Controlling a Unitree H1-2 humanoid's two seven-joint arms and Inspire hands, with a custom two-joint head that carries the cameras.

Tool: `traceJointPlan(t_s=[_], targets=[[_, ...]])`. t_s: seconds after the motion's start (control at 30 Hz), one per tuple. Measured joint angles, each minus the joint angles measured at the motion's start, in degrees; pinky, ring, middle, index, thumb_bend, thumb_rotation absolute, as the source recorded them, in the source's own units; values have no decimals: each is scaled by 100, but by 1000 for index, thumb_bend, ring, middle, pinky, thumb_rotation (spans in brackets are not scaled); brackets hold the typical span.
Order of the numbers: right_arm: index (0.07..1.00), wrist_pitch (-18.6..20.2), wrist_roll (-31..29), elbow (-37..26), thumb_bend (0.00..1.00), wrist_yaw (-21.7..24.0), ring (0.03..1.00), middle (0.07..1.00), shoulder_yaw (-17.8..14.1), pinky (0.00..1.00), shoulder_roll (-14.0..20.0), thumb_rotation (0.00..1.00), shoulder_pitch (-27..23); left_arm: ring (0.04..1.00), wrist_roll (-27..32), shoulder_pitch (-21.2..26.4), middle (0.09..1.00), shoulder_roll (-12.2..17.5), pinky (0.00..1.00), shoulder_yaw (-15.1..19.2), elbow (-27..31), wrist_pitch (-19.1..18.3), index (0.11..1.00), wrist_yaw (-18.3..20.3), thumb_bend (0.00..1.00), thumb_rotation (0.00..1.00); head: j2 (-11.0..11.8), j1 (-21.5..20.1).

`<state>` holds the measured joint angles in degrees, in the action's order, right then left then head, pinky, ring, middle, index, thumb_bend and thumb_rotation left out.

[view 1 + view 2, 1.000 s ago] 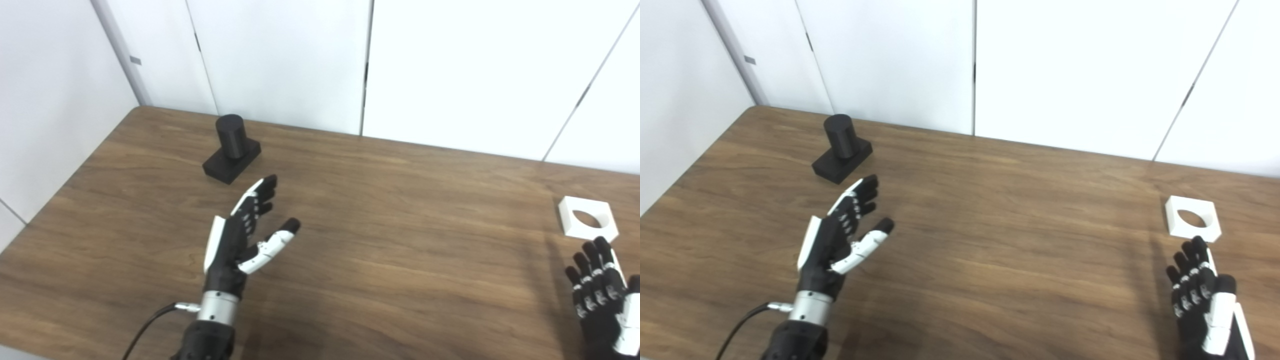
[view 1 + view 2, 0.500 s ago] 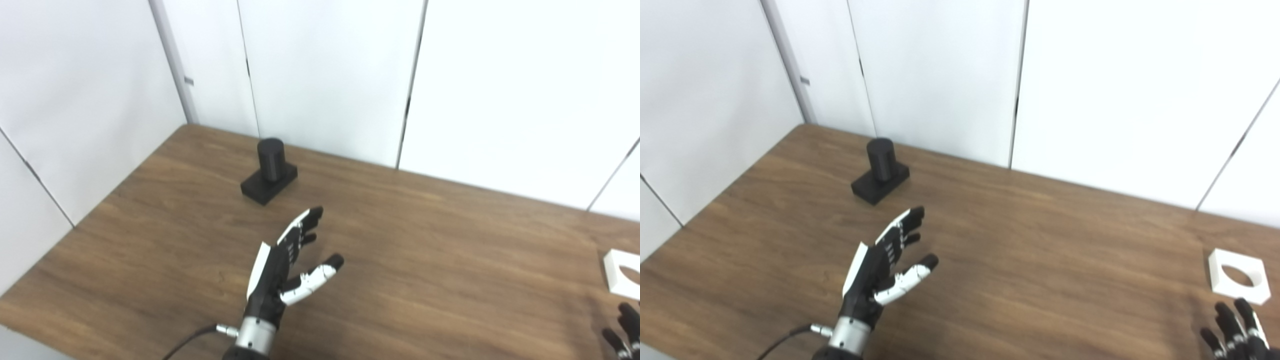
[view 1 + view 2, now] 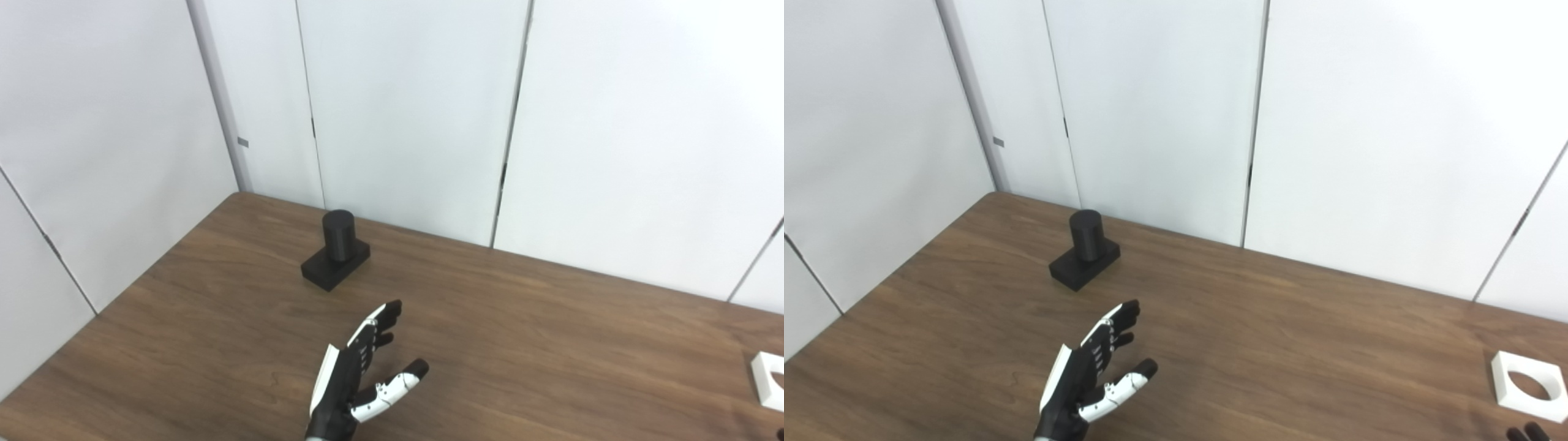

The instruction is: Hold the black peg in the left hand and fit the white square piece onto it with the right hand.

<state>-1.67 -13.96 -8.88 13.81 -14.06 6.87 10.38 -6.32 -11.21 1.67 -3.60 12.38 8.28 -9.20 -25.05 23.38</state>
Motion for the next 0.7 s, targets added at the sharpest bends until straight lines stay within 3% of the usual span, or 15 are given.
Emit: traceJointPlan(t_s=[0.27, 0.37, 0.6, 0.67, 0.7], targets=[[967, -125, -5, 28, 716, 90, 1000, 976, -1, 1000, 9, 1000, -9, 907, -5, -3, 923, -2, 846, -7, -23, 112, 899, -29, 726, 358, 79, -34], [971, -135, -5, 31, 719, 91, 1000, 980, 1, 1000, 9, 1000, -11, 903, -138, -5, 911, -1, 845, 36, 6, 88, 893, -89, 773, 373, 88, -97], [990, -135, 15, 26, 723, 57, 1000, 985, -3, 1000, -2, 1000, 6, 920, -249, 16, 918, 103, 885, 577, 686, -319, 894, -116, 918, 224, 123, -334], [997, -135, 33, 26, 728, 51, 1000, 992, -1, 1000, -3, 1000, 11, 923, -292, 30, 919, 143, 873, 748, 827, -648, 900, -105, 953, 251, 141, -334], [999, -135, 36, 26, 721, 54, 1000, 996, -1, 1000, -2, 1000, 16, 914, -460, 46, 918, 172, 850, 813, 907, -905, 901, -97, 959, 335, 149, -334]])
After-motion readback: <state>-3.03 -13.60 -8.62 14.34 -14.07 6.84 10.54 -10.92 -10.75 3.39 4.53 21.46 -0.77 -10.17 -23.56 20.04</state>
